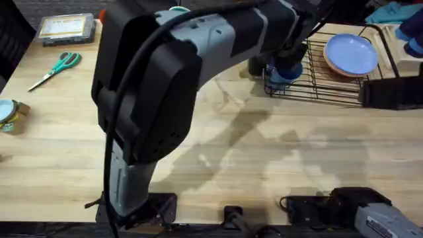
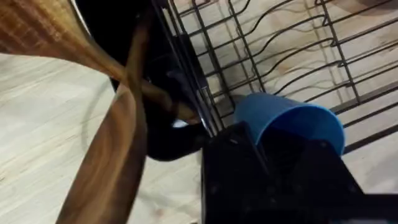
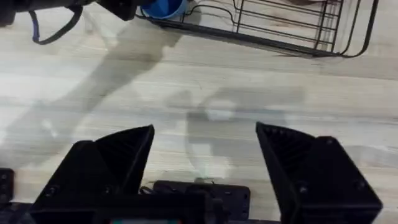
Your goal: Pick up the cup on the table and put them onto the rack.
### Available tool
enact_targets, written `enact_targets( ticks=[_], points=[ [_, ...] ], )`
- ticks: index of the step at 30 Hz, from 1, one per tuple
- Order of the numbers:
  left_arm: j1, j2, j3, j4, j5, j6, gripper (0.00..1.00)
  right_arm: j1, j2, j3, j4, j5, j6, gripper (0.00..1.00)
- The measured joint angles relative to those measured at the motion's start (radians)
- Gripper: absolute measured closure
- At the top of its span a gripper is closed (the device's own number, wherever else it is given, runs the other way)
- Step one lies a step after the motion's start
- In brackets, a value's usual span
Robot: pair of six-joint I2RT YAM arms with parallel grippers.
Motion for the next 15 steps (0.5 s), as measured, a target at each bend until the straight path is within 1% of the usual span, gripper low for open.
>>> enact_targets(
  ticks=[2,9,15],
  points=[
    [0.000,0.000,0.000,0.000,0.000,0.000,0.930,0.000,0.000,0.000,0.000,0.000,0.000,0.009],
    [-0.003,0.000,0.000,0.003,0.005,0.000,0.757,0.000,0.000,0.000,0.000,0.000,0.000,0.009],
    [-0.008,0.000,0.000,0.005,0.013,0.000,0.666,0.000,0.000,0.000,0.000,0.000,0.000,0.009]
  ],
)
